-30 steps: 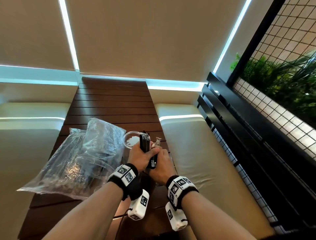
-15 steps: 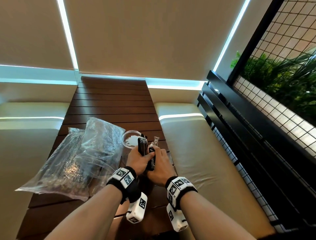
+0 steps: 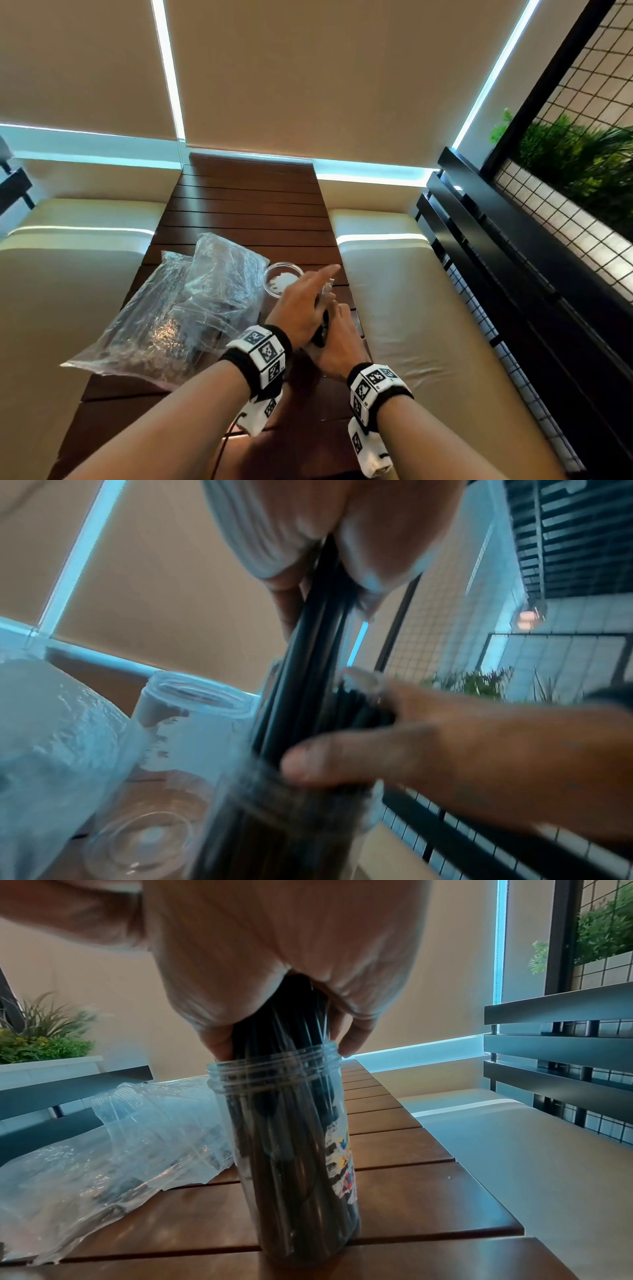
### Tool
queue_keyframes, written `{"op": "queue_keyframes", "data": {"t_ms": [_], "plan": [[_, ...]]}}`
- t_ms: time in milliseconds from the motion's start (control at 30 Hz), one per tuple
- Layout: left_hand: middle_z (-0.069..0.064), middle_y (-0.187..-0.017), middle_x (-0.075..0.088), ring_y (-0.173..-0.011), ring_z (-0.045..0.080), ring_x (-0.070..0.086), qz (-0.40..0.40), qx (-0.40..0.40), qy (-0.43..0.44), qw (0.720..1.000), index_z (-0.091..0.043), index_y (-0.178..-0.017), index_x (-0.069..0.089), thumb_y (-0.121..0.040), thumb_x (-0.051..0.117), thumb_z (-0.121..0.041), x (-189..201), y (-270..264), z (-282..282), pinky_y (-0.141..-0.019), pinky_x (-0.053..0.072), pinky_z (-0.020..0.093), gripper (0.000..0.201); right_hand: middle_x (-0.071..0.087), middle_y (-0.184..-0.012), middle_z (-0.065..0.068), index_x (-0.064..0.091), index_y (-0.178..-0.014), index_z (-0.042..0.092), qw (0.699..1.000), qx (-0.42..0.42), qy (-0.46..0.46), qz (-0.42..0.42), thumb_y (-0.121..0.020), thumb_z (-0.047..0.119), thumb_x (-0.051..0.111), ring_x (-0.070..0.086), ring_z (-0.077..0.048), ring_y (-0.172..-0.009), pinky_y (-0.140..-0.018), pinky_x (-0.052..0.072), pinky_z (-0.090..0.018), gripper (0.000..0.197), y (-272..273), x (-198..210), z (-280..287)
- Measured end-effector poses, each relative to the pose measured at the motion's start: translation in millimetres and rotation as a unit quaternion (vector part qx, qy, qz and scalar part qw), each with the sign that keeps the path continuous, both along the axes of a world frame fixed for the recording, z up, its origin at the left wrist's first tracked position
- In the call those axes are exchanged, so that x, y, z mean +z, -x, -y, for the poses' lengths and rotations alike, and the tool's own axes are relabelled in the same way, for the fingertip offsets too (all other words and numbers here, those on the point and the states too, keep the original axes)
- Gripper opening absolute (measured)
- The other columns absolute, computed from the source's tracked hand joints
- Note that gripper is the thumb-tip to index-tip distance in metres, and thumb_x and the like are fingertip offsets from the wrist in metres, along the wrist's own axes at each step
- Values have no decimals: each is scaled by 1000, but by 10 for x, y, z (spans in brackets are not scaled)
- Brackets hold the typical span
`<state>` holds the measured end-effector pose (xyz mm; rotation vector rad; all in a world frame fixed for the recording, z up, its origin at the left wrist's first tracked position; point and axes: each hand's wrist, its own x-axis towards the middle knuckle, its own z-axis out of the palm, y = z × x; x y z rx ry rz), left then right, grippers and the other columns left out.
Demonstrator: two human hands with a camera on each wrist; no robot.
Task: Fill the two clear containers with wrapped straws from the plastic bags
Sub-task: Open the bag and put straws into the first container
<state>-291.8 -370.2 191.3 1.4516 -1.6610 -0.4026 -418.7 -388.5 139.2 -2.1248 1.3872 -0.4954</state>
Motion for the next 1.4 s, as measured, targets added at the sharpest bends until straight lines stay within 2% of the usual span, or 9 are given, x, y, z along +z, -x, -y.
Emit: {"op": "queue_keyframes", "data": {"t_ms": [167,300,467,633,733,900,1167,1300,1400], "plan": [[-1,-144,49,-132,12,44,62,-19,-22,998,-17,-133,54,-100,46,-23,-271,-3,-58,-112,32,22,35,42,-127,5,29,-143,25,999,38,30,-6,-72,40,64,43,-12,-110,-100,47,-33,80,-20,7,32],[-5,-164,7,-150,12,-3,217,-39,-127,967,-23,-153,22,-97,17,-52,-409,-76,-69,-123,8,44,63,24,-152,9,6,-156,22,1000,27,8,6,-74,37,71,28,-7,-136,-112,24,-16,106,25,-3,31],[-10,-159,-25,-144,7,-27,254,-59,-195,945,-23,-154,-12,-90,7,-69,-471,-93,-165,-122,0,47,81,19,-154,3,1,-157,18,999,33,-32,-6,-76,33,74,28,-15,-141,-106,18,-14,110,43,61,30],[-13,-160,-15,-146,2,-11,85,-55,-149,984,-26,-154,-12,-88,11,-75,-359,-163,-113,-120,2,32,85,15,-159,0,9,-156,21,996,52,53,-56,-74,60,49,16,-17,-147,-119,19,-31,99,76,158,1],[-15,-153,23,-143,7,24,-101,48,-166,980,-26,-152,23,-101,25,-53,-352,-262,-8,-119,19,34,58,11,-162,-2,12,-156,23,988,48,126,-80,-91,62,34,11,-18,-149,-120,16,-38,79,-57,265,26],[5,-104,72,-99,24,65,47,71,-265,960,-20,-102,70,-92,54,-18,-475,-490,39,-92,50,33,19,25,-159,-9,25,-152,16,973,63,143,-167,-101,46,22,19,-25,-147,-120,18,-42,59,-309,205,32],[2,-113,65,-105,24,61,120,136,-206,962,-21,-114,63,-85,59,-22,-422,-756,-266,-87,51,37,29,17,-160,-10,26,-151,28,976,40,129,-172,-95,49,34,13,-28,-149,-120,11,-48,60,-351,324,-28],[10,-143,29,-130,31,34,267,242,-257,897,-25,-141,32,-76,68,-22,-390,-1325,-423,-99,42,48,74,58,-119,-5,63,-109,21,942,85,298,-130,-82,39,56,50,-29,-117,-102,37,-45,34,-631,452,-194],[14,-153,13,-141,36,19,272,278,-327,861,-30,-148,17,-83,59,-14,-485,-1679,-516,-110,28,56,79,63,-91,-3,64,-88,18,932,231,245,-133,-82,29,59,59,-28,-89,-81,47,-39,14,-933,409,-325]]}}
